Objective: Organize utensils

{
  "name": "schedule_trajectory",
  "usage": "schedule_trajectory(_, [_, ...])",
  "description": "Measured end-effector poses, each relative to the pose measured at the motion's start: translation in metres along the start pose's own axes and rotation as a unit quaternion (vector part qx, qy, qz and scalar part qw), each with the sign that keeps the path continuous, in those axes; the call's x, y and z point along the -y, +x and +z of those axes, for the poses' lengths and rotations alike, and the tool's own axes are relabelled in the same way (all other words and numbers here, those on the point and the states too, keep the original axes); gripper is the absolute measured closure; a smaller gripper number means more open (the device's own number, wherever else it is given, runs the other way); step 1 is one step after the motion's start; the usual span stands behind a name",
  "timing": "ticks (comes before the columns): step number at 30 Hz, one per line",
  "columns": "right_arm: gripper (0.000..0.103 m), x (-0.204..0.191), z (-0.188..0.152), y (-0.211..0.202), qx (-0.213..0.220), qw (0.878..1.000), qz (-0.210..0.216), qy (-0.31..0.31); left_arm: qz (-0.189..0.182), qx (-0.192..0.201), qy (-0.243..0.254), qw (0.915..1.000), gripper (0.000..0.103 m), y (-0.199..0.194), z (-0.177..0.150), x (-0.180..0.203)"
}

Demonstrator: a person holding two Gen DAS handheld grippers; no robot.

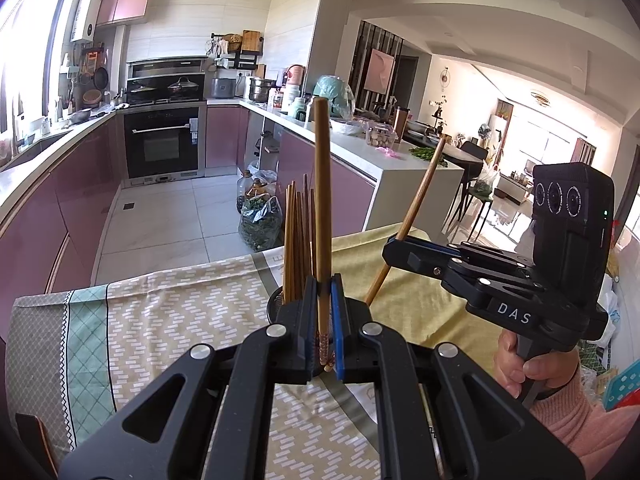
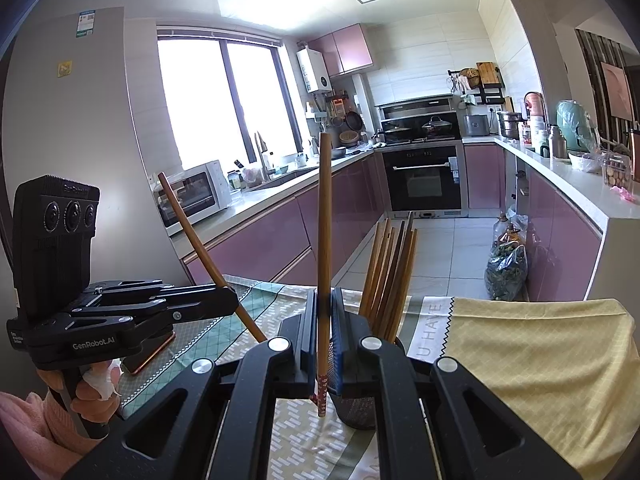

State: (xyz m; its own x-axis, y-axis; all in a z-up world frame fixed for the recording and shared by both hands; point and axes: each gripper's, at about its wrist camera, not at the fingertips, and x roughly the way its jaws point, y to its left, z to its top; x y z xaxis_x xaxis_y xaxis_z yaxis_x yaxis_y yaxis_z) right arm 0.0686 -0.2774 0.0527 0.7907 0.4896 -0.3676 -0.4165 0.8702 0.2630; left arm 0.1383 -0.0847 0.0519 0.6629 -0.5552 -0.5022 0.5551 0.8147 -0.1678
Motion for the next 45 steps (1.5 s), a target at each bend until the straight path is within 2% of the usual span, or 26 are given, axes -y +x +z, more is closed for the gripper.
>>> schedule_trajectory(45, [0.097, -0.007, 0.016, -0.002, 0.012, 1.0, 0.005, -0.009, -0.005, 0.017, 0.011, 0.9998, 0.096, -0.011, 0.016, 0.008])
